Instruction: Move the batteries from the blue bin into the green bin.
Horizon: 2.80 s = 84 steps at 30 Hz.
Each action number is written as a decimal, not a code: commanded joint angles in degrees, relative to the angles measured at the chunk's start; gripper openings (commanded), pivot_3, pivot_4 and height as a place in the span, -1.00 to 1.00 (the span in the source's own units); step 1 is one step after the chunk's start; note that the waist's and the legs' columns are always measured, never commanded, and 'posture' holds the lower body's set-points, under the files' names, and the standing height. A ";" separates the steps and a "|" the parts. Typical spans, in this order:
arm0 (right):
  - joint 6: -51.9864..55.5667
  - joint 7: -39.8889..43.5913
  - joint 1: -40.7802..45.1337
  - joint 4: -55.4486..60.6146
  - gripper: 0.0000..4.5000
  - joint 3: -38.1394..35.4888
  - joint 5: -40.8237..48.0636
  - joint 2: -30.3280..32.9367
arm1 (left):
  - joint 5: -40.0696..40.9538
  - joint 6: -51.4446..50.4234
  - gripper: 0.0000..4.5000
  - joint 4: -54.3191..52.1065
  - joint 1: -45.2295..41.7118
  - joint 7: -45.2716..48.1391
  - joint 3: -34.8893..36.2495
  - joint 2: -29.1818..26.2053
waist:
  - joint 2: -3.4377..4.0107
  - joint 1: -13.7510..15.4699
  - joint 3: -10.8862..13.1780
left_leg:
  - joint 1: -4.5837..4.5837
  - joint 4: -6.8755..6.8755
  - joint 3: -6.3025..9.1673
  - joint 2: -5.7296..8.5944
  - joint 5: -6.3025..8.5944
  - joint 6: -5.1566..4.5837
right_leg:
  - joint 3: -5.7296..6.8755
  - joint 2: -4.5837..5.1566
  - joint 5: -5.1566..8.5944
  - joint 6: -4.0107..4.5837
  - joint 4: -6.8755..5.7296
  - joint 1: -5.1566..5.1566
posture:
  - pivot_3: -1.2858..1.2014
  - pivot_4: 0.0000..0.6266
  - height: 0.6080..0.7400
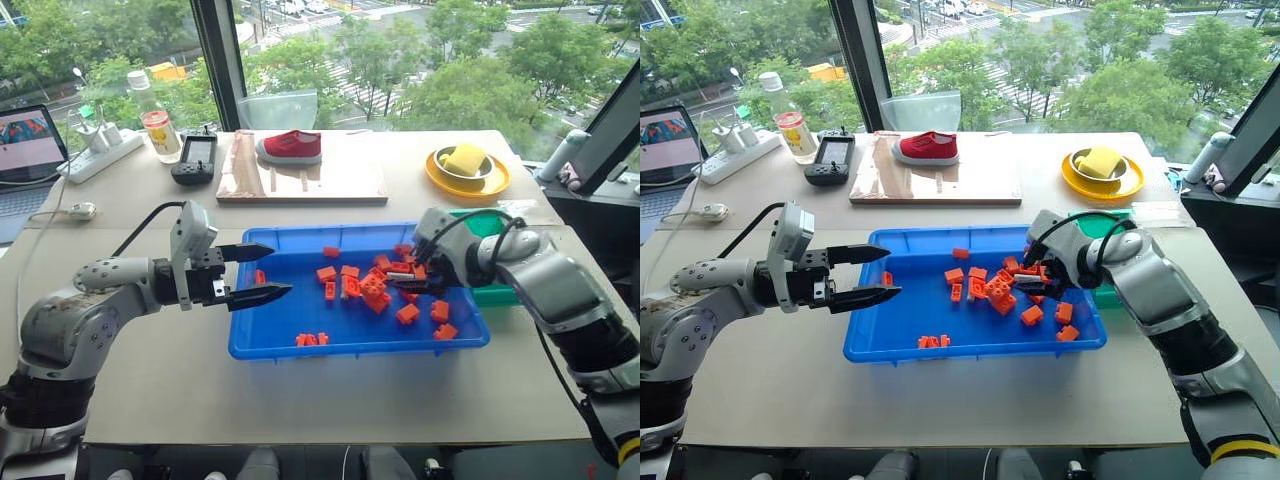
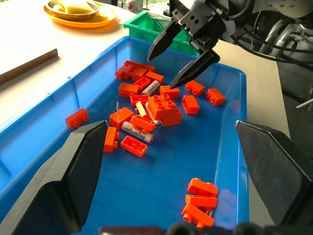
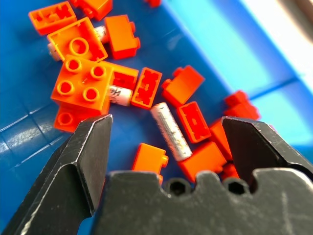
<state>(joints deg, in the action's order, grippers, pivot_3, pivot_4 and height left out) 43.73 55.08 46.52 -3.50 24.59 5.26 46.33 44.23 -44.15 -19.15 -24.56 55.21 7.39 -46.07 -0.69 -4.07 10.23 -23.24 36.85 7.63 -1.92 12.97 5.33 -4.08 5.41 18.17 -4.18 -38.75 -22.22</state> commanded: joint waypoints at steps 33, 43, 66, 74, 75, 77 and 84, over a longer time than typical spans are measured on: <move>4.79 6.74 2.04 10.65 -0.84 -10.45 -0.86 3.08 | 0.74 0.17 1.00 -1.79 1.00 -1.04 2.25 -0.90 | 0.06 0.06 0.04 | -0.02 0.00 0.01 0.01 -0.01 0.02 | 0.00 0.01 0.00 0.00 -0.05 -0.03 | 0.03 -0.52 1.00; 9.47 -4.42 0.35 3.39 -0.84 -25.30 -2.91 13.10 | 0.92 0.12 1.00 -2.04 1.41 -1.28 2.27 -0.81 | 0.06 0.19 0.04 | -0.01 -0.01 -0.02 0.01 0.00 -0.01 | -0.01 0.02 0.00 0.00 -0.01 -0.01 | 0.03 -0.52 1.00; 25.60 -3.49 -9.16 35.56 0.98 -32.52 23.10 3.26 | 1.12 -0.04 1.00 -1.92 3.42 1.23 5.05 -5.74 | 0.14 -0.08 0.08 | 0.08 -0.07 0.00 -0.06 0.04 -0.07 | -0.02 -0.07 0.00 0.00 -0.07 0.03 | 0.03 -0.52 1.00; 26.26 -14.39 -9.14 35.30 0.98 -20.88 20.05 -5.08 | 2.59 -1.25 1.00 -2.65 1.45 0.01 4.48 -4.19 | 0.12 0.25 0.09 | -0.01 0.02 0.01 0.00 0.02 -0.03 | 0.00 -0.01 0.00 0.00 -0.06 0.01 | 0.03 -0.52 1.00; 26.06 -15.36 -9.02 35.10 0.98 -19.16 19.29 -5.29 | 2.52 -1.26 1.00 -2.57 1.33 -0.07 4.45 -4.12 | 0.12 0.14 0.09 | 0.01 0.01 0.00 0.00 0.02 -0.03 | 0.00 0.00 0.00 0.00 -0.06 0.00 | 0.03 -0.52 1.00; 25.88 -16.69 -8.82 34.88 0.98 -17.00 18.45 -5.56 | 2.38 -1.22 1.00 -2.42 1.04 -0.27 4.41 -3.96 | 0.12 0.01 0.09 | 0.03 -0.01 0.01 -0.01 0.02 -0.03 | 0.00 -0.02 0.00 0.00 -0.09 -0.01 | 0.03 -0.52 1.00; 26.39 -20.42 -8.62 32.98 0.98 -13.68 17.01 -7.20 | 3.02 -1.92 1.00 -3.02 0.60 -0.80 4.49 -3.74 | 0.12 0.02 0.09 | 0.03 -0.01 0.01 -0.02 0.02 -0.03 | -0.01 -0.03 0.00 0.00 -0.11 -0.03 | 0.03 -0.52 1.00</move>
<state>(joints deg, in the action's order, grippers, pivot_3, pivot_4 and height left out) 70.34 35.90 37.23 28.70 10.65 22.91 39.58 46.18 -46.24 -20.48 -23.22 54.53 11.06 -49.74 -0.56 -4.05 10.31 -23.22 36.84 7.64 -1.93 12.99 5.29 -4.09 5.38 18.17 -4.18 -38.86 -22.25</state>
